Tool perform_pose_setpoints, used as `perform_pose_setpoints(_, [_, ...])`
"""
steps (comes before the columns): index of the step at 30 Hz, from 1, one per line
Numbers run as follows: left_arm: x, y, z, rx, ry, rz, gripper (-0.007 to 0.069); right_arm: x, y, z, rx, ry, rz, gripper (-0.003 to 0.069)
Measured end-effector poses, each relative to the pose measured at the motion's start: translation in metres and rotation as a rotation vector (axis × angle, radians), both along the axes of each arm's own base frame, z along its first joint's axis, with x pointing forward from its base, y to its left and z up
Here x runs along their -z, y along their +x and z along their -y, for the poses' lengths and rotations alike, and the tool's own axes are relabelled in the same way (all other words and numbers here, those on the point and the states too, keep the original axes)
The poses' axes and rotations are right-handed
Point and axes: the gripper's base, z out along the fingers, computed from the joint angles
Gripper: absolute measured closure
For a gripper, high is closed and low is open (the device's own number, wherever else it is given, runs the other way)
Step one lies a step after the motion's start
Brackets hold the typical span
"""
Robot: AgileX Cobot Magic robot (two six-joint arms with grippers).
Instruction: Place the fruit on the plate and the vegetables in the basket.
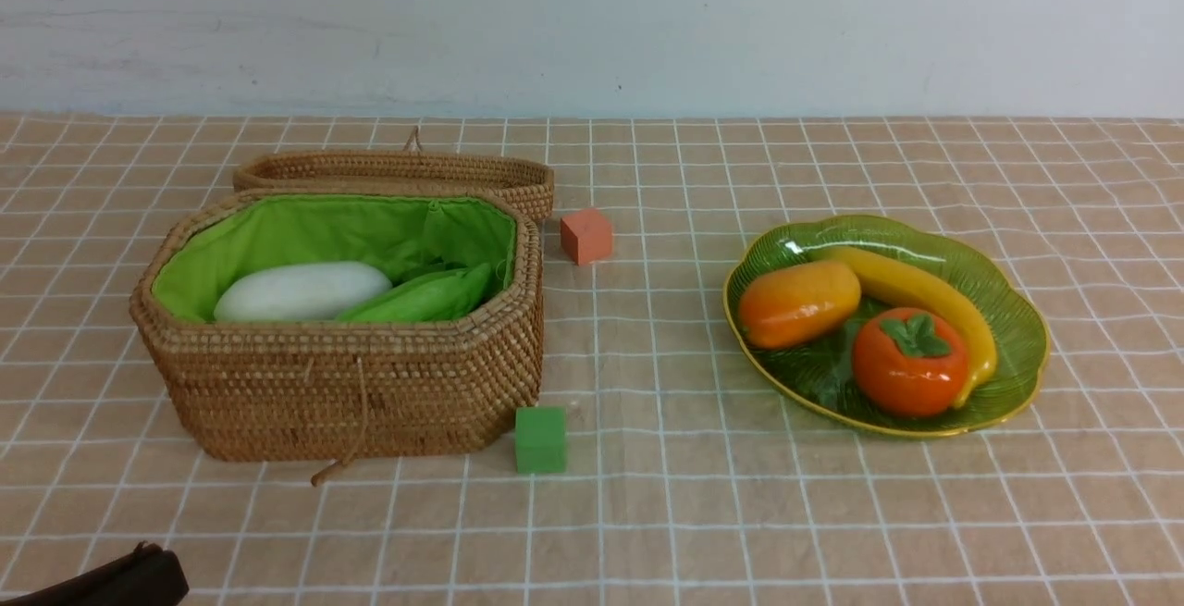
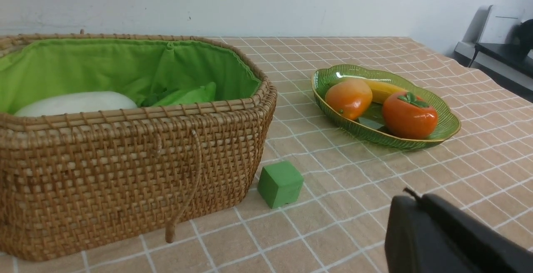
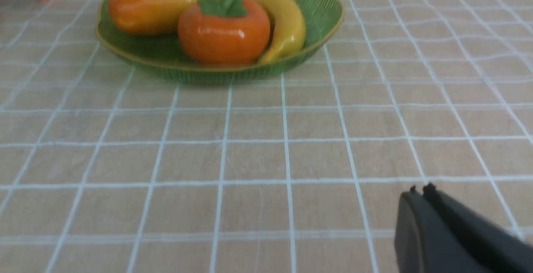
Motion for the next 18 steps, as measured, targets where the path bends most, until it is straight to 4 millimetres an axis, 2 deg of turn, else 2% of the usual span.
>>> perform_pose_setpoints(18, [-0.0001, 0.0, 0.0, 0.0, -0.002, 0.0, 0.0619, 0.0001, 0.0001, -0.0001, -0.001, 0.001, 0.001, 0.0649])
